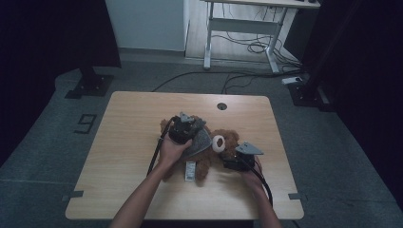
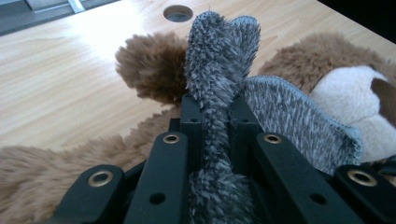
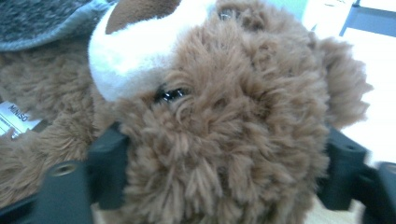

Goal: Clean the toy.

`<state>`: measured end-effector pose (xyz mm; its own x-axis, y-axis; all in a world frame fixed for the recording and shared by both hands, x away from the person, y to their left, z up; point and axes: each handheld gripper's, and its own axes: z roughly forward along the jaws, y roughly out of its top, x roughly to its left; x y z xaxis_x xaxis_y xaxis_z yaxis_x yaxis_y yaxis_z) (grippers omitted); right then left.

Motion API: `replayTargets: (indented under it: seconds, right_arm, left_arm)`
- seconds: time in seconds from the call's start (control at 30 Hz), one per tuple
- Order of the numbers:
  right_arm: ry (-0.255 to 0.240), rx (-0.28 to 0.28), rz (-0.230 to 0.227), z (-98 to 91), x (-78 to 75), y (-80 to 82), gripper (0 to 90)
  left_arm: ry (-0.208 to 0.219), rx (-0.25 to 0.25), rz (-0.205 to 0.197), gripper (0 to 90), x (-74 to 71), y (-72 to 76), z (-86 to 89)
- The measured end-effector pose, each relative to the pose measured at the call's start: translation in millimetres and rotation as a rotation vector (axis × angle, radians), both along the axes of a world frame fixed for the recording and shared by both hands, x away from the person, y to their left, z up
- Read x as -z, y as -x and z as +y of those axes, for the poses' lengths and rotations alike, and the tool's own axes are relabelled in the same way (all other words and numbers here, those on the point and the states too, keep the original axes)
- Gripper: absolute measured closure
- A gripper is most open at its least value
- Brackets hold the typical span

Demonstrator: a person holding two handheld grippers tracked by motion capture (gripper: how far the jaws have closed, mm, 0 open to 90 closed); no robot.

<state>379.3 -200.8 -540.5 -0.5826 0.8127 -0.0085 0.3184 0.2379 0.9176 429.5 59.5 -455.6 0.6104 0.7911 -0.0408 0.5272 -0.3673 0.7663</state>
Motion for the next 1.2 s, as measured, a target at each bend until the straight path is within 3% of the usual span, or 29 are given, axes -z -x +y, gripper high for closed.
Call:
replayTargets:
  seconds: [0.1, 0.27, 0.37, 0.53, 0.73, 0.8, 0.9, 1.07, 1.2]
  right_arm:
    - [-0.017, -0.003, 0.038, -1.9, -3.2, 8.0, 12.7]
    - [-0.152, -0.038, 0.077, -17.2, -14.5, 15.1, 8.6]
    - [-0.207, -0.031, 0.074, -21.0, -22.2, 15.9, 6.1]
    - [-0.175, -0.037, 0.091, -10.3, -24.7, 12.9, 0.0]
    - [-0.216, -0.091, 0.16, -9.5, -18.6, 5.6, 0.0]
    - [-0.21, -0.112, 0.172, -6.8, -16.4, 4.2, 0.0]
    - [-0.189, -0.142, 0.168, -6.6, -15.6, 5.9, 9.2]
    - [-0.191, -0.167, 0.172, -15.5, -13.3, 9.3, 33.0]
    - [-0.16, -0.17, 0.161, -18.9, -13.7, 12.7, 38.2]
  left_arm:
    - [0.017, 0.01, -0.004, 80.0, 4.4, 8.3, 4.8]
    - [0.099, 0.005, -0.02, 80.2, 15.6, 24.2, 15.6]
    - [0.109, 0.009, -0.048, 80.4, 20.9, 36.2, 16.4]
    - [0.133, 0.012, -0.071, 80.5, 27.9, 49.5, 19.6]
    - [0.142, -0.002, -0.1, 80.6, 33.2, 57.8, 18.9]
    - [0.149, -0.002, -0.101, 80.6, 34.5, 59.3, 19.8]
    - [0.166, 0.001, -0.097, 80.5, 35.3, 60.8, 22.3]
    - [0.203, 0.005, -0.078, 80.2, 31.9, 62.8, 26.1]
    - [0.24, 0.012, -0.064, 79.6, 24.9, 67.7, 30.7]
